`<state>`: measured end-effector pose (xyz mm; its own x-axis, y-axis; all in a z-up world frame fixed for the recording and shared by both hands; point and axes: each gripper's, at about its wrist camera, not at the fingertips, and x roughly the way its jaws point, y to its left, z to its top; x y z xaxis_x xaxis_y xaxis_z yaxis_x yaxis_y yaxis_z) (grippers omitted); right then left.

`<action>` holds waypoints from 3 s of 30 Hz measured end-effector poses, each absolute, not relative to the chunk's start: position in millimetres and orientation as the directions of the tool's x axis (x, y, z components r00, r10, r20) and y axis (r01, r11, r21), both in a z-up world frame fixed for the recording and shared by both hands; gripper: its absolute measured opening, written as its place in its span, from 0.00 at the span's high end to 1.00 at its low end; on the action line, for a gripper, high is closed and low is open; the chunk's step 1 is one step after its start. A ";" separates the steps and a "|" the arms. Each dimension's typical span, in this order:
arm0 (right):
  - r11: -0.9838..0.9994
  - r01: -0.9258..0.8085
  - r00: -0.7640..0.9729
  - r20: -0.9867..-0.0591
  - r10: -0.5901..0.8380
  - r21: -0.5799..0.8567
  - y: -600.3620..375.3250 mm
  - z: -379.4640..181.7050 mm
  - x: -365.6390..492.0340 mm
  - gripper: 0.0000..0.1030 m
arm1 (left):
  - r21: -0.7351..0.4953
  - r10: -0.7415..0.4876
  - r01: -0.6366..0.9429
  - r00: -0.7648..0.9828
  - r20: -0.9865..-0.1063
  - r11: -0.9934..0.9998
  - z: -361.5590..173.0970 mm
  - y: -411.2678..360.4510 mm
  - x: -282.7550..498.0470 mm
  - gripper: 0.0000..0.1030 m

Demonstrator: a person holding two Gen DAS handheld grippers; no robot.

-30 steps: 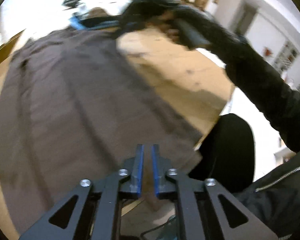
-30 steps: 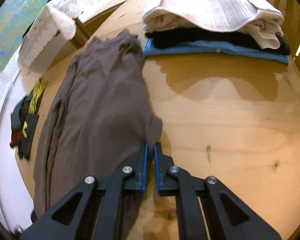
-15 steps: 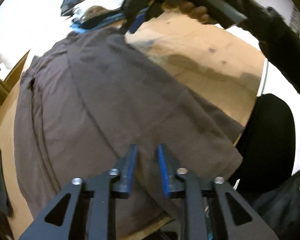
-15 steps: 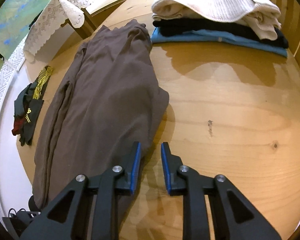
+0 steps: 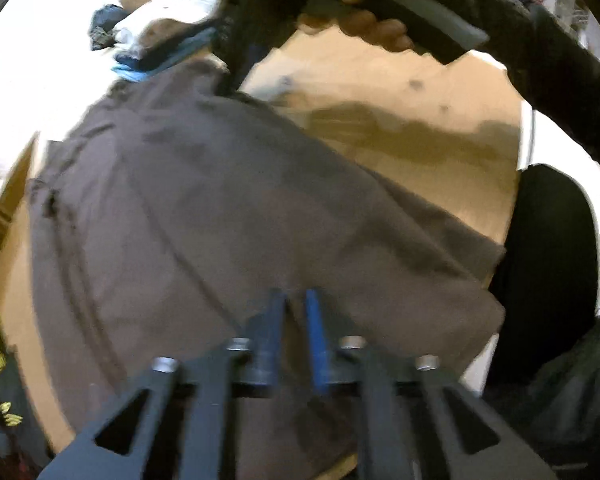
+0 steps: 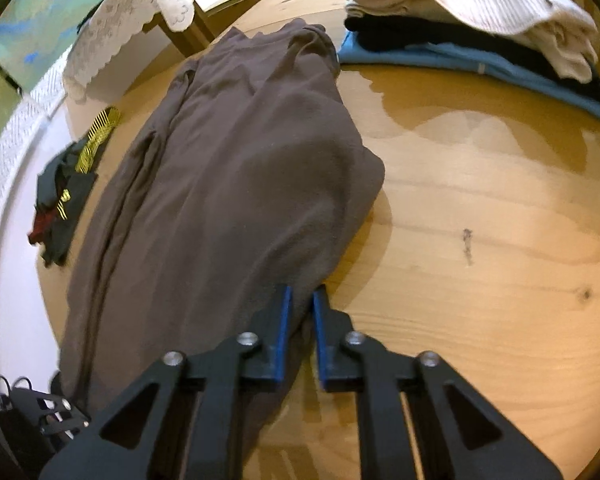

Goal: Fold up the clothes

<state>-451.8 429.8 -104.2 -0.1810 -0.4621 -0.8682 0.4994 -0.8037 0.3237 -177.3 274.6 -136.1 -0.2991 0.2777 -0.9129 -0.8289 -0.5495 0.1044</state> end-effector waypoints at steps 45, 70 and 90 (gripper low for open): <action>-0.727 0.493 -0.112 -0.794 -0.598 0.478 455.7 -91.2 -381.7 0.95 | 0.193 0.232 -0.772 -0.403 -0.885 -0.606 -120.6 283.5 -282.2 0.83; -0.598 0.436 0.037 -0.677 -0.735 0.672 483.0 -116.9 -288.8 0.93 | 0.139 0.298 -0.818 -0.355 -0.886 -0.559 -118.5 295.7 -283.7 0.79; -0.602 0.412 0.159 -0.705 -0.691 0.684 498.1 -137.1 -281.0 0.90 | 0.088 0.339 -0.899 -0.250 -0.907 -0.429 -127.9 309.3 -218.3 0.68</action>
<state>-281.0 498.1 -137.1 0.1593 -0.6911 -0.7050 0.4119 -0.6024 0.6837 -218.3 309.3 -127.9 -0.2504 0.3389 -0.9069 -0.8989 -0.4293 0.0877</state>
